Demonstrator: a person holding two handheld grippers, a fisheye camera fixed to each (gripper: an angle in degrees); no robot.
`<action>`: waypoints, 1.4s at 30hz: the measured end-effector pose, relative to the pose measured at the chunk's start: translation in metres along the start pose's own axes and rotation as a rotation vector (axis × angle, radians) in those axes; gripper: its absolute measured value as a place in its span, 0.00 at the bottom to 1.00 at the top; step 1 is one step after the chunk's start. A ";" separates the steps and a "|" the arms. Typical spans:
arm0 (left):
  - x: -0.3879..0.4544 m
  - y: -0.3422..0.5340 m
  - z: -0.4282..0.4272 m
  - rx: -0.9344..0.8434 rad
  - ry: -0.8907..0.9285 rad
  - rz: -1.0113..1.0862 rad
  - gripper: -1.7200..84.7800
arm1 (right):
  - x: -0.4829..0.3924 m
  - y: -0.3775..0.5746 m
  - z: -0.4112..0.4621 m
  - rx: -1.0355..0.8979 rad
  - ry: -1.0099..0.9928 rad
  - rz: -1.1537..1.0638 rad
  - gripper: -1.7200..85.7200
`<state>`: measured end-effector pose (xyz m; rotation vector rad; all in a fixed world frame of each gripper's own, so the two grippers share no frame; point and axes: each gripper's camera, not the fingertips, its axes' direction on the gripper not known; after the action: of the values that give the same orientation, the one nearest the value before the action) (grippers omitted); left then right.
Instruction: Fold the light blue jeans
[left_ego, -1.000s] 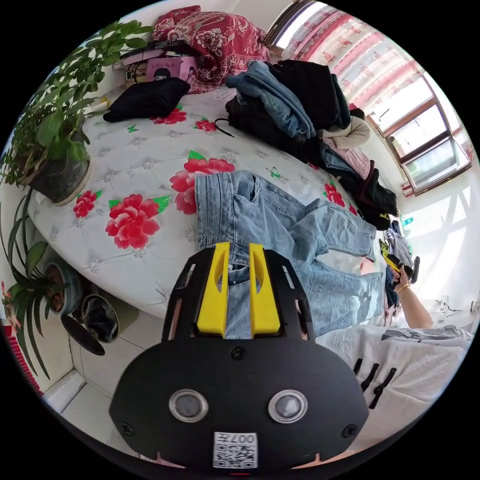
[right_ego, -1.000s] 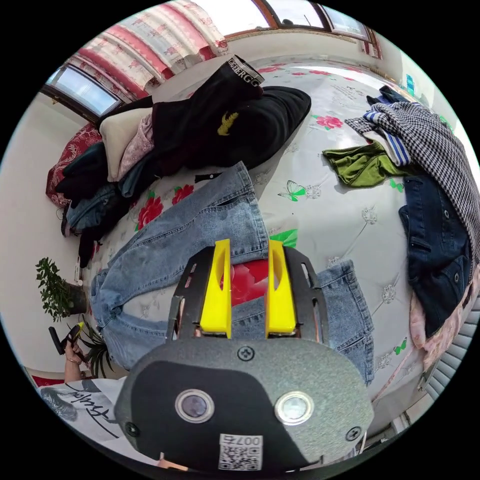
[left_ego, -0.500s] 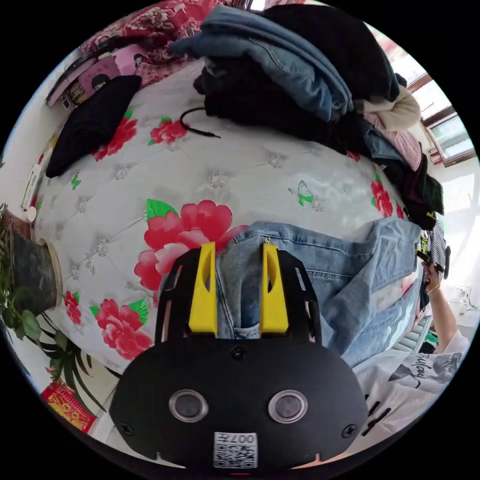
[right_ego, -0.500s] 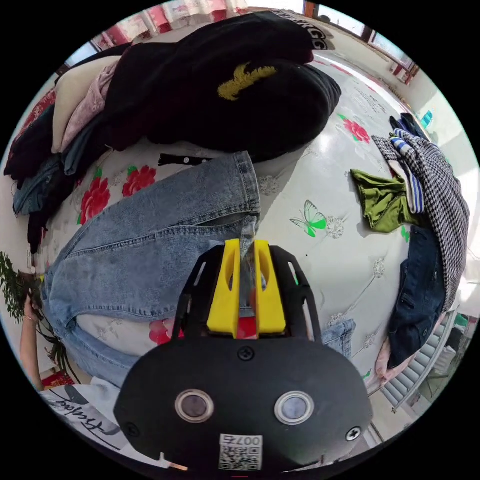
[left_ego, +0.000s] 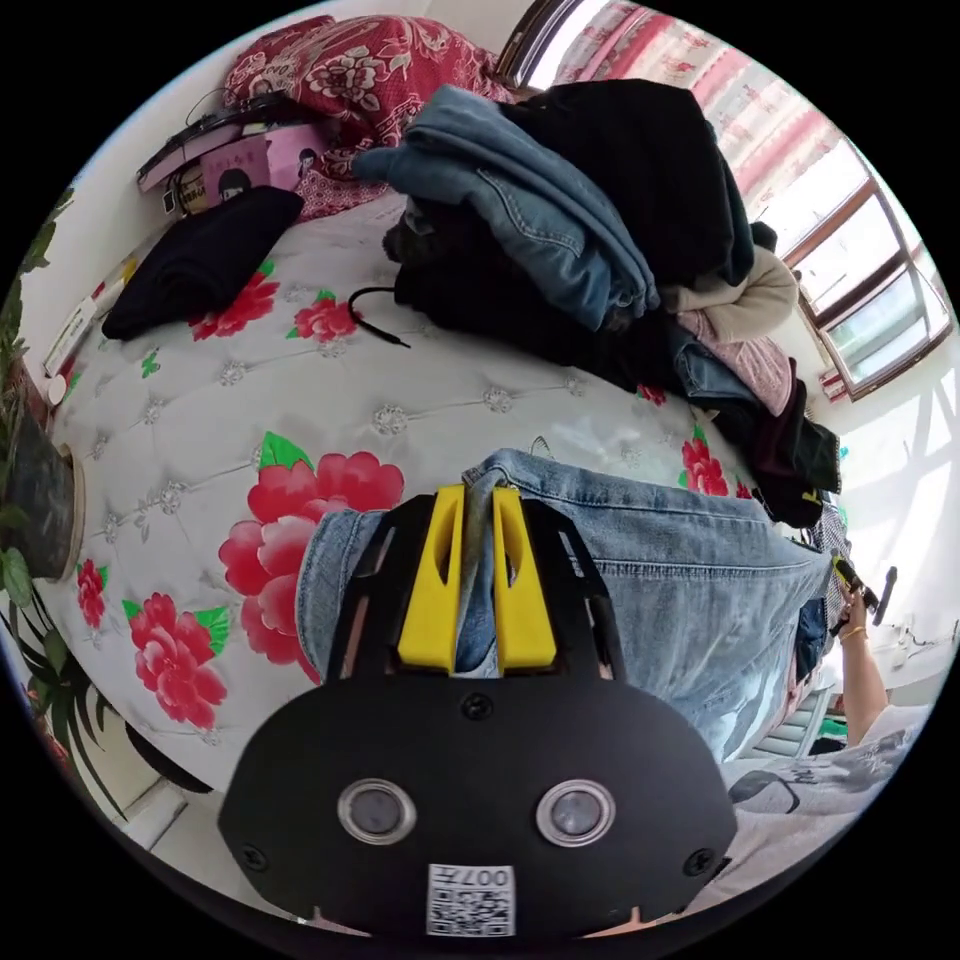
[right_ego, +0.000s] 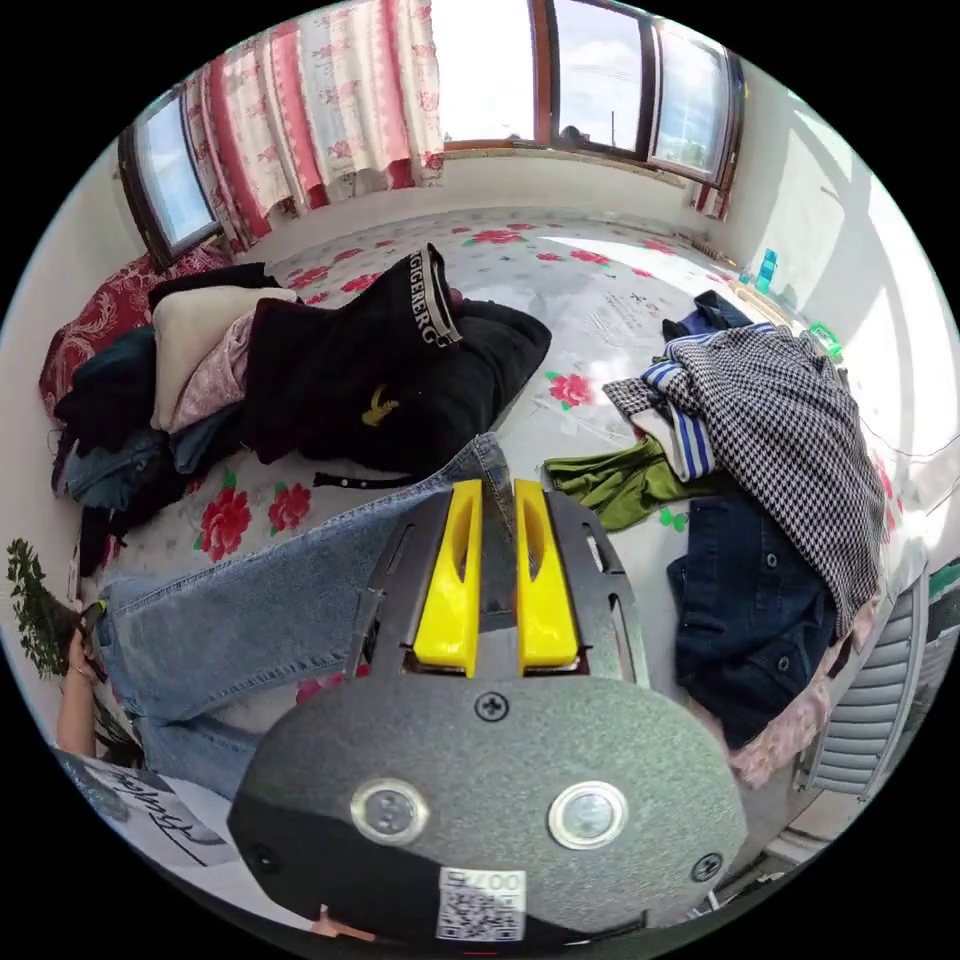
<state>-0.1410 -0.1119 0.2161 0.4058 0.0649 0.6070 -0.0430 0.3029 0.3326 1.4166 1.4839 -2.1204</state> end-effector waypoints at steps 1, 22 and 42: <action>-0.004 -0.002 0.008 -0.020 -0.003 -0.021 0.08 | 0.003 0.000 0.014 -0.052 0.007 0.048 0.06; -0.047 0.137 -0.060 0.128 0.203 0.051 0.06 | -0.363 0.090 0.054 -0.213 -0.658 -0.617 0.13; -0.148 0.265 -0.140 0.164 0.120 -0.079 0.07 | -0.676 0.253 0.100 -0.259 -0.445 -1.374 0.06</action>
<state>-0.4309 0.0516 0.1819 0.5231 0.2458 0.5493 0.4092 -0.1307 0.7057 -0.4253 2.7065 -2.3112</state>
